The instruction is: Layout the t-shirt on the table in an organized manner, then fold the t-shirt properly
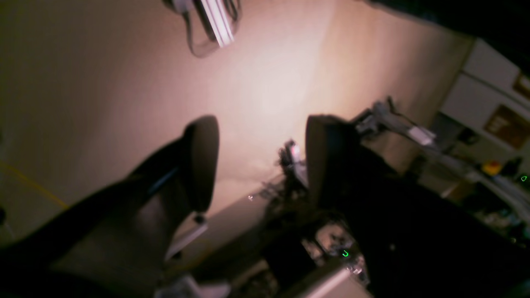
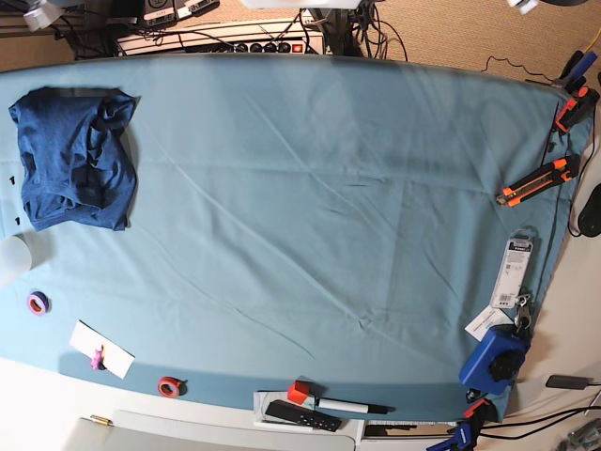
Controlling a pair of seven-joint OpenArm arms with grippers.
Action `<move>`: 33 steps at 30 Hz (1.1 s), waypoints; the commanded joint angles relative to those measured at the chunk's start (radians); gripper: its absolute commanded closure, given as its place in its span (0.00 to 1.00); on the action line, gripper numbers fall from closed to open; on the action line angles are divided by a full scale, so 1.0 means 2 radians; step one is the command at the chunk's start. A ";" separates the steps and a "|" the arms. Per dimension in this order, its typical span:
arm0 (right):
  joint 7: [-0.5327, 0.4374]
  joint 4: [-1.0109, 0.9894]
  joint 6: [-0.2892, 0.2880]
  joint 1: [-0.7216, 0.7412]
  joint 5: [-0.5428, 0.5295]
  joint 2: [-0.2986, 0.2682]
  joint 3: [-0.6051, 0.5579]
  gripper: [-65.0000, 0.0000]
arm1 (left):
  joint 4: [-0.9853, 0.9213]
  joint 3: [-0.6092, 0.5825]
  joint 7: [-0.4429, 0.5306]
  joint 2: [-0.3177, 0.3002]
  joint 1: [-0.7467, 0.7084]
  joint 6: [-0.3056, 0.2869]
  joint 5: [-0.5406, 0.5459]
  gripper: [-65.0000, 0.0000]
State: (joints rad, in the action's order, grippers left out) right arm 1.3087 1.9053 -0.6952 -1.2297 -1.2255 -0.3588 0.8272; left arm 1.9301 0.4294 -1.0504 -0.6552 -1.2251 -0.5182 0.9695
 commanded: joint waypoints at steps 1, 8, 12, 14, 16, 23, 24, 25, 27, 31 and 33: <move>-0.026 -0.026 -0.001 -0.005 0.020 -0.014 -0.028 0.61 | -0.035 -0.014 0.027 -0.019 -0.009 -0.003 -0.015 0.51; -0.272 -0.355 -0.001 0.142 0.241 -0.074 -0.297 0.61 | -0.333 -0.208 0.299 -0.059 0.119 -0.002 -0.121 0.51; -0.401 -0.587 -0.001 0.294 0.309 -0.059 -0.435 0.61 | -0.496 -0.321 0.390 0.000 0.258 0.006 -0.200 0.51; -0.449 -0.682 -0.001 0.365 0.326 -0.034 -0.491 0.61 | -0.569 -0.366 0.421 0.042 0.317 0.030 -0.228 0.51; -0.482 -0.750 0.007 0.422 0.335 -0.001 -0.533 0.61 | -0.625 -0.402 0.447 0.087 0.365 0.057 -0.251 0.51; -0.500 -0.786 0.078 0.517 0.366 0.105 -0.567 0.61 | -0.674 -0.452 0.481 0.212 0.445 0.180 -0.333 0.51; -0.501 -0.786 0.091 0.526 0.376 0.117 -0.567 0.61 | -0.673 -0.451 0.486 0.223 0.451 0.195 -0.345 0.51; -0.502 -0.786 0.108 0.534 0.382 0.126 -0.567 0.61 | -0.673 -0.451 0.491 0.232 0.457 0.212 -0.353 0.51; -0.503 -0.786 0.148 0.546 0.393 0.136 -0.567 0.61 | -0.673 -0.451 0.495 0.245 0.468 0.240 -0.368 0.55; -0.503 -0.786 0.221 0.564 0.393 0.137 -0.567 0.77 | -0.673 -0.451 0.494 0.251 0.484 0.300 -0.367 0.91; -0.503 -0.783 0.269 0.570 0.388 0.133 -0.566 0.97 | -0.673 -0.451 0.494 0.251 0.489 0.324 -0.362 1.00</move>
State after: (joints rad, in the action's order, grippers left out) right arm 0.3012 0.3336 -0.1356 -0.0914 -0.4458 -0.0906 -0.3077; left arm 0.5758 -0.4747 -0.0723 -0.1528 -0.2424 0.1352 0.2478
